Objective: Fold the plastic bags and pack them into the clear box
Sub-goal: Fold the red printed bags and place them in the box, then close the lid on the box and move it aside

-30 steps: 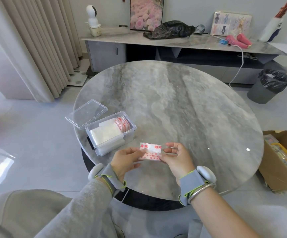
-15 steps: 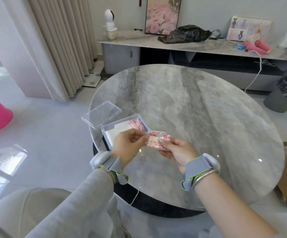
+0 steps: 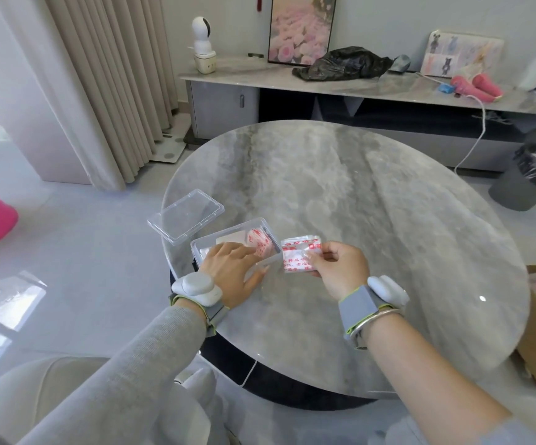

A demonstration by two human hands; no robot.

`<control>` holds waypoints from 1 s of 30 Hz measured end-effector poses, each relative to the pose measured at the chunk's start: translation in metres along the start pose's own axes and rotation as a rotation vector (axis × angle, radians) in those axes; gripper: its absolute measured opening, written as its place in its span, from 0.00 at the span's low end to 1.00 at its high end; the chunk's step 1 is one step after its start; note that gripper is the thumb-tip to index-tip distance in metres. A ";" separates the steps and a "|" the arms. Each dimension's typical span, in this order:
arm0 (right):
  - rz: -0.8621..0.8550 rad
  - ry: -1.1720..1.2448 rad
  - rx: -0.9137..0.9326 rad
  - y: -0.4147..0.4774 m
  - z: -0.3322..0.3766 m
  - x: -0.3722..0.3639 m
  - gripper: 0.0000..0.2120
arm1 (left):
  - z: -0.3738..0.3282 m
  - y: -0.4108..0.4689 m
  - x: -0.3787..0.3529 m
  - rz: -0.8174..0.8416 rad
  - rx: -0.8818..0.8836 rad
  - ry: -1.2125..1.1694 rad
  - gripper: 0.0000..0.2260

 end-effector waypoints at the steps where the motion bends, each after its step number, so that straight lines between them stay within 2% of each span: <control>1: 0.000 -0.001 -0.006 0.001 0.000 0.004 0.09 | -0.007 0.000 -0.001 0.010 -0.020 -0.001 0.39; 4: -0.031 -0.065 0.017 0.004 0.004 0.016 0.09 | -0.040 0.000 -0.009 0.086 -0.112 -0.006 0.37; 7: -0.016 -0.268 0.072 0.000 0.008 0.019 0.11 | -0.079 0.000 -0.018 0.097 -0.243 -0.020 0.32; 11: 0.029 -0.488 0.015 0.001 -0.008 0.018 0.10 | -0.104 0.000 -0.033 0.102 -0.363 -0.009 0.28; 16: -0.013 -0.644 -0.012 0.006 -0.018 0.027 0.14 | -0.104 0.000 -0.030 0.082 -0.399 -0.033 0.31; 18: -0.050 -0.687 0.013 0.005 -0.016 0.027 0.13 | -0.104 0.000 -0.030 0.086 -0.401 -0.054 0.32; 22: -0.162 -0.893 0.141 -0.003 0.001 0.021 0.05 | -0.098 -0.003 -0.024 0.085 -0.370 -0.098 0.27; 30: -0.193 -1.179 0.226 -0.018 0.024 0.003 0.09 | -0.098 -0.008 -0.011 0.017 -0.347 -0.111 0.22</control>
Point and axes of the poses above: each hand's wrist, its own y-axis towards the middle knuckle, its own x-axis out of the back of the hand, z = x × y, the point moved 9 cm from there along y, towards the middle knuckle, and after that the axes turned 11 degrees about -x, right-handed, at the moved point
